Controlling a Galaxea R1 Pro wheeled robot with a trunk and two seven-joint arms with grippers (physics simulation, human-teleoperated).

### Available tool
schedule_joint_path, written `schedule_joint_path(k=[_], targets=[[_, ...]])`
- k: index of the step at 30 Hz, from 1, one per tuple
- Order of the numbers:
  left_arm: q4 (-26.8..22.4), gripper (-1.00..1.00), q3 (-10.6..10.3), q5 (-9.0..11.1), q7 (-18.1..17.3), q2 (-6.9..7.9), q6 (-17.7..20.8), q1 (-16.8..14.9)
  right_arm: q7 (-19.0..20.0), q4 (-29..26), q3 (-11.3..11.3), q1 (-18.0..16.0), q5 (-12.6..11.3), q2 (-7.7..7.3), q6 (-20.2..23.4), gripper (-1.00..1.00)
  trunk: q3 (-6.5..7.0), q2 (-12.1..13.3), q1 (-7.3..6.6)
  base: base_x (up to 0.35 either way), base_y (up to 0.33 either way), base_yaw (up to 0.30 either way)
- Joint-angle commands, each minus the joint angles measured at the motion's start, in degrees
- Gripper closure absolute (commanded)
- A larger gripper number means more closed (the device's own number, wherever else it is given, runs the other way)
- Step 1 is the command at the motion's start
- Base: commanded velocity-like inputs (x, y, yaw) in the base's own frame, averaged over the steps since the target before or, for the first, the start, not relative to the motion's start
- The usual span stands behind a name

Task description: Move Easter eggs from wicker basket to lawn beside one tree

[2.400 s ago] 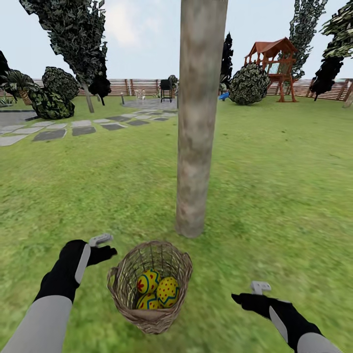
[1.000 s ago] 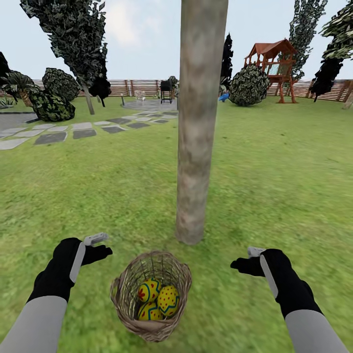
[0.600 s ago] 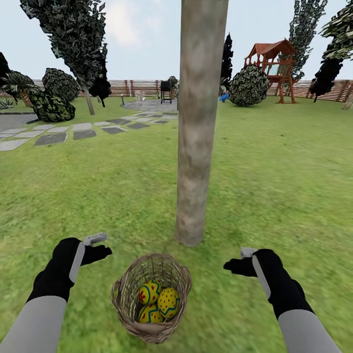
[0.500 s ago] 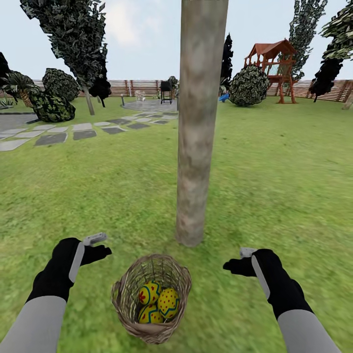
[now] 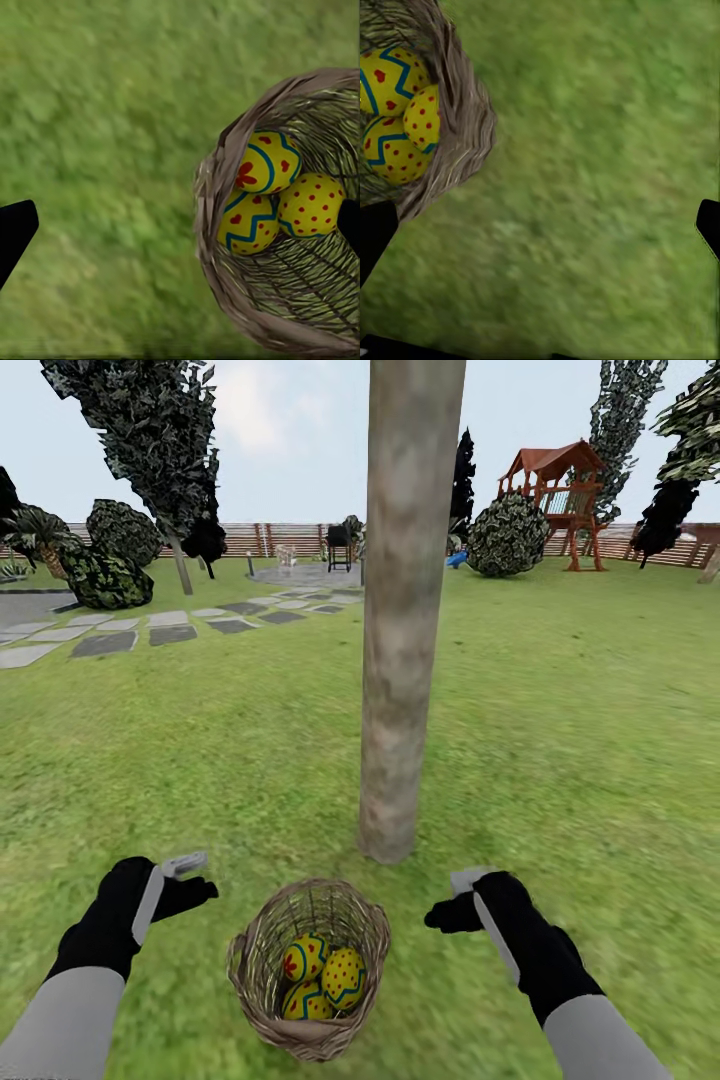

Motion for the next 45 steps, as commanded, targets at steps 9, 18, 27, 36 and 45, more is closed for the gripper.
schedule_joint_path(k=[9, 18, 27, 36, 45], targets=[[2.18, -1.00, 0.92, 0.31, -0.02, 1.38, 0.27, -0.09, -0.24, 1.00, 3.67, 0.22, 0.37, 5.85, 0.24, -1.00, -0.49, -0.03, -0.01, 0.000, 0.000, 0.140], [2.50, -1.00, 1.75, 0.34, -0.08, 1.50, 0.27, -0.09, -3.24, 1.04, 3.72, 0.27, 0.36, 6.26, 0.15, -1.00, -1.10, -0.03, -0.01, 0.000, 0.000, 0.205], [2.54, -1.00, 1.76, 0.34, -0.07, 1.48, 0.27, -0.09, -3.40, 1.04, 3.72, 0.27, 0.36, 6.26, 0.15, -1.00, -1.70, -0.03, -0.01, 0.000, 0.000, 0.207], [2.06, -1.00, 1.76, 0.31, -0.02, 1.48, 0.27, -0.09, -3.32, 1.04, 3.72, 0.26, 0.25, 6.26, 0.05, -1.00, -2.31, -0.03, -0.01, 0.000, 0.000, 0.207], [2.09, -1.00, 1.46, 0.24, -0.01, 0.99, 0.35, -0.09, -3.23, 0.36, 3.70, -0.18, 0.66, 6.17, -0.03, -1.00, -3.33, -1.63, 0.87, 0.000, 0.000, 0.102]])
